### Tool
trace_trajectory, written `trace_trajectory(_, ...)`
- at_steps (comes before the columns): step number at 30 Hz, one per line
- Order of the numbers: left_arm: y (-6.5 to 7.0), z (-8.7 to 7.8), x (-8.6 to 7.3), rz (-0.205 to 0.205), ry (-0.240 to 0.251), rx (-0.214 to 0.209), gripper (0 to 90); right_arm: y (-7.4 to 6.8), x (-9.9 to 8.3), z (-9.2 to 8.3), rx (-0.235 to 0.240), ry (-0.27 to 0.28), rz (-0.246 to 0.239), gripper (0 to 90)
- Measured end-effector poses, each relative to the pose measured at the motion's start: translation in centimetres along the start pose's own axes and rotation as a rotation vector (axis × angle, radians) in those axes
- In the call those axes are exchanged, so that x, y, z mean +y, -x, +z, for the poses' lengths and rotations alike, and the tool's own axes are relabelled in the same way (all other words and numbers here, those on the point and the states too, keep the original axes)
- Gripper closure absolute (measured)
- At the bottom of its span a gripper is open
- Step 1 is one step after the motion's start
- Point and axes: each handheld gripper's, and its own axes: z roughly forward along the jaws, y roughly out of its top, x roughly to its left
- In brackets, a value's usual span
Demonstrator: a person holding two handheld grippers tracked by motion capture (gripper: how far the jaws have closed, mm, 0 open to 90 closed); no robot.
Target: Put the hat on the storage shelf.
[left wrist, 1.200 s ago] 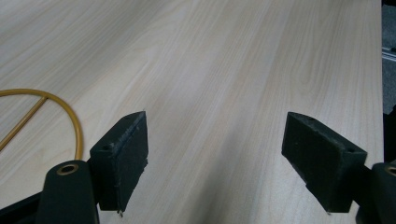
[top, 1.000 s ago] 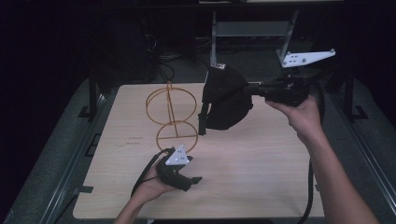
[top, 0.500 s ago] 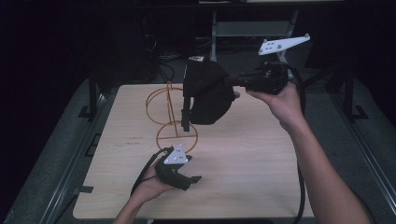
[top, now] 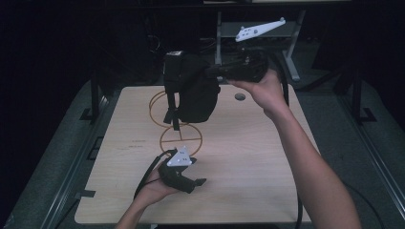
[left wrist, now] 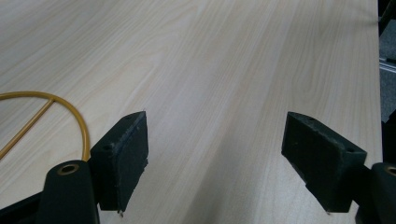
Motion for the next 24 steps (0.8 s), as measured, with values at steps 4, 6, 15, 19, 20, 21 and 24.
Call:
trace_trajectory(4,-0.1,0.0,0.0,-0.01,0.015,-0.001,23.0,0.3,0.9,1.0,0.023,0.002,-0.003,88.0)
trace_trajectory(6,-0.2,0.0,0.0,-0.005,0.014,0.002,23.1,0.5,1.3,1.8,0.031,0.002,-0.006,87.9)
trace_trajectory(15,-0.2,0.2,0.0,0.008,0.013,-0.009,23.3,1.2,2.6,4.8,0.085,0.01,0.011,87.8)
trace_trajectory(19,-0.2,0.0,0.0,-0.006,0.013,-0.006,23.3,1.5,2.9,6.3,0.103,0.01,0.022,87.8)
trace_trajectory(20,-0.2,0.0,0.0,-0.008,0.014,-0.005,23.4,1.5,2.9,6.7,0.104,0.007,0.024,87.7)
trace_trajectory(21,-0.3,0.0,0.0,-0.008,0.012,-0.005,23.3,1.6,3.0,6.9,0.107,0.009,0.029,87.7)
trace_trajectory(24,-0.3,0.1,0.0,0.009,0.005,0.005,23.3,1.8,3.1,7.9,0.114,0.008,0.039,87.7)
